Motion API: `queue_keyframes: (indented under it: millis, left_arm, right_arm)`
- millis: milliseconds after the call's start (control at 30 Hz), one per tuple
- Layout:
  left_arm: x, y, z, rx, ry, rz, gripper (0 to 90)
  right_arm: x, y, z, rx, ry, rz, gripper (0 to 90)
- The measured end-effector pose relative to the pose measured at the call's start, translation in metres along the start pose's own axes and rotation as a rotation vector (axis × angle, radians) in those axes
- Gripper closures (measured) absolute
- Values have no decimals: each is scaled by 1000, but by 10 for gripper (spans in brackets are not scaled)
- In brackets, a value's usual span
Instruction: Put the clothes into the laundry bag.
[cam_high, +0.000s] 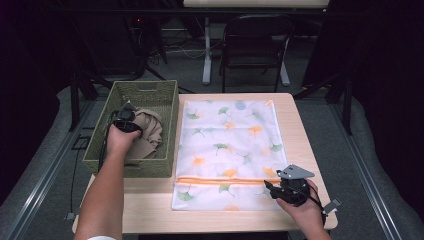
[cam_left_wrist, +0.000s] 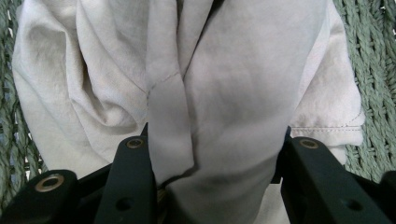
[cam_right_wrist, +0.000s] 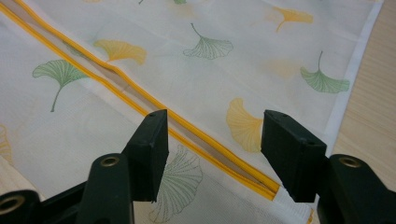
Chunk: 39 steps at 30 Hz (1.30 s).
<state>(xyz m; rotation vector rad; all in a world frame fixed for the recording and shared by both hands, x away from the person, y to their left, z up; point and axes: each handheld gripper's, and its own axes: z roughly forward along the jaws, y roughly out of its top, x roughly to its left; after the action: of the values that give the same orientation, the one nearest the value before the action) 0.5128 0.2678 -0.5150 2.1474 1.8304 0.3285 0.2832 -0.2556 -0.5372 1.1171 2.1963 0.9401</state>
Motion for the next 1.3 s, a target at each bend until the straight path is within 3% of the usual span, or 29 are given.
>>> queue_keyframes:
  millis: [300, 633, 1000, 1300]
  left_arm:
    - [6, -1, -11, -35, 4, -15, 604]
    - [5, 3, -31, -52, 28, 7, 606]
    - [10, 2, -43, -80, 7, -34, 608]
    - [15, 3, -55, -91, 20, -31, 610]
  right_arm:
    - [0, 0, 0, 1, 0, -1, 414]
    - [0, 0, 0, 1, -1, 0, 413]
    - [0, 0, 1, 0, 2, 2, 412]
    - [1, 0, 1, -1, 4, -2, 410]
